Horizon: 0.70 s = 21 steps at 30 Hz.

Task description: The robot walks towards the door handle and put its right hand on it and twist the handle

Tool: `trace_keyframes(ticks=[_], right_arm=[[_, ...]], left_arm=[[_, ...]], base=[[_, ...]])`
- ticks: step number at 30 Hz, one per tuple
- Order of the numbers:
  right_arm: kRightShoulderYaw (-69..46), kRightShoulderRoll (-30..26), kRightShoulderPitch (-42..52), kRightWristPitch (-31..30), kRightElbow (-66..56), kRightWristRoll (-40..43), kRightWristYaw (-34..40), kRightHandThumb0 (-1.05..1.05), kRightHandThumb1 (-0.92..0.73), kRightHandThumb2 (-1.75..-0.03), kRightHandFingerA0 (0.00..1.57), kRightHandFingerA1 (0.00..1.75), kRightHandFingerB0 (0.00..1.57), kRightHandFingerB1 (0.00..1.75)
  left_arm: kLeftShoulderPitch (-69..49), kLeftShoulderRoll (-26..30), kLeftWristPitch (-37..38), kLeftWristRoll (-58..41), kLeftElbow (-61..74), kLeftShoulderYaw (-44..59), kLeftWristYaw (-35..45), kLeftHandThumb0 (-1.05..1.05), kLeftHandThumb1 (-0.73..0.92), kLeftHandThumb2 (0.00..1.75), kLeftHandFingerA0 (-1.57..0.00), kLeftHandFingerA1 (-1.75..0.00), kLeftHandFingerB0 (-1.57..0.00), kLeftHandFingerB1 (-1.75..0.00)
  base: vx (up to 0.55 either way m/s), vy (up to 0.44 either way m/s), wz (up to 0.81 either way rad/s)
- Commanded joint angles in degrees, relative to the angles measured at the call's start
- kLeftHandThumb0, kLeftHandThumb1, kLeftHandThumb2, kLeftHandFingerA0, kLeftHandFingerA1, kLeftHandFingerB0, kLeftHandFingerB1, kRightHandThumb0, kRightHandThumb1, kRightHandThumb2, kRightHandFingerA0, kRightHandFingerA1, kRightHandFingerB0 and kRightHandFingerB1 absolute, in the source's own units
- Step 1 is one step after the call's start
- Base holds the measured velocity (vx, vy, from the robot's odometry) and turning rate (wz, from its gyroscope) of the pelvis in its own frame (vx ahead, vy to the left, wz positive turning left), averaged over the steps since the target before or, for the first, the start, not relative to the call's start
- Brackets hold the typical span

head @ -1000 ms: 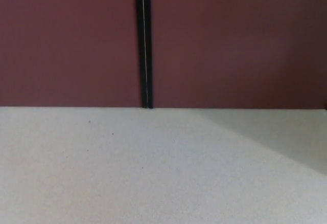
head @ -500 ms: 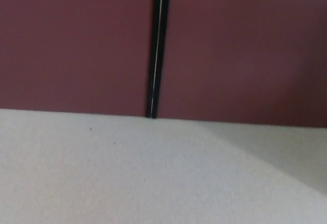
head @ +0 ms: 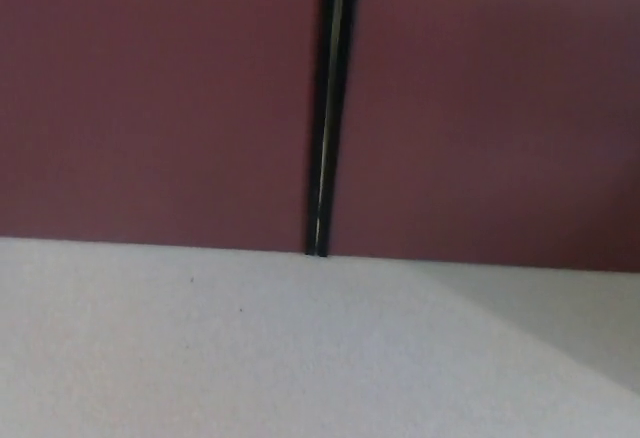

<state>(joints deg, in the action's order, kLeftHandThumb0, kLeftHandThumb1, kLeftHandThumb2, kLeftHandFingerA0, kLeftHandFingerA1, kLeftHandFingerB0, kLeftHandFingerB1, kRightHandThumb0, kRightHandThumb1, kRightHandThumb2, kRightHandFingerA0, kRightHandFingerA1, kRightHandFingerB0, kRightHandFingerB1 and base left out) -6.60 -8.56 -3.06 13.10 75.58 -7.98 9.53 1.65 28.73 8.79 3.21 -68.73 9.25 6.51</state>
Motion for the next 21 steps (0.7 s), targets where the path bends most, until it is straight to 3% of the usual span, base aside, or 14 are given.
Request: trace_keyframes(ticks=[1, 8, 12, 13, 21], right_arm=[[0.1, 0.4, 1.2, 0.1, 0.3, 0.5, -0.7, -0.26, -0.64, -0.59, 0.70, 0.45, 0.50, 0.38], [0.8, 0.3, 1.4, 0.0, 0.4, 0.1, -1.2, -0.24, -0.65, -0.59, 0.69, 0.45, 0.50, 0.38], [1.2, 0.2, 1.7, 0.3, 0.4, 0.0, -1.6, -0.24, -0.65, -0.59, 0.66, 0.44, 0.51, 0.38], [1.3, 0.3, 1.7, 0.4, 0.4, 0.0, -1.6, -0.24, -0.65, -0.59, 0.66, 0.44, 0.51, 0.38], [1.3, 0.4, 2.0, 0.6, 0.3, 0.4, -2.0, -0.24, -0.66, -0.59, 0.65, 0.44, 0.52, 0.39]], left_arm=[[-1.7, 0.5, 0.6, -0.1, -0.1, -0.3, 0.9, -0.04, 0.53, 0.91, -0.33, -0.55, -0.18, -0.48], [-1.6, 0.7, 1.4, 0.6, -1.0, -1.2, 0.7, -0.05, 0.53, 0.91, -0.34, -0.56, -0.19, -0.48], [-1.9, 0.9, 2.1, 1.0, -1.0, -1.9, 0.6, -0.05, 0.53, 0.91, -0.34, -0.56, -0.19, -0.49], [-1.9, 1.0, 2.4, 1.0, -1.1, -2.1, 0.6, -0.07, 0.72, 0.60, -0.44, -0.43, -0.31, -0.36], [-1.4, 1.4, 2.4, 0.7, -1.5, -2.5, 1.0, -0.07, 0.73, 0.60, -0.44, -0.42, -0.31, -0.36]], base=[[0.28, -0.187, -0.01], [0.28, -0.150, -0.11], [0.20, 0.390, -0.03], [0.19, 0.127, 0.06], [0.09, 0.025, 0.02]])
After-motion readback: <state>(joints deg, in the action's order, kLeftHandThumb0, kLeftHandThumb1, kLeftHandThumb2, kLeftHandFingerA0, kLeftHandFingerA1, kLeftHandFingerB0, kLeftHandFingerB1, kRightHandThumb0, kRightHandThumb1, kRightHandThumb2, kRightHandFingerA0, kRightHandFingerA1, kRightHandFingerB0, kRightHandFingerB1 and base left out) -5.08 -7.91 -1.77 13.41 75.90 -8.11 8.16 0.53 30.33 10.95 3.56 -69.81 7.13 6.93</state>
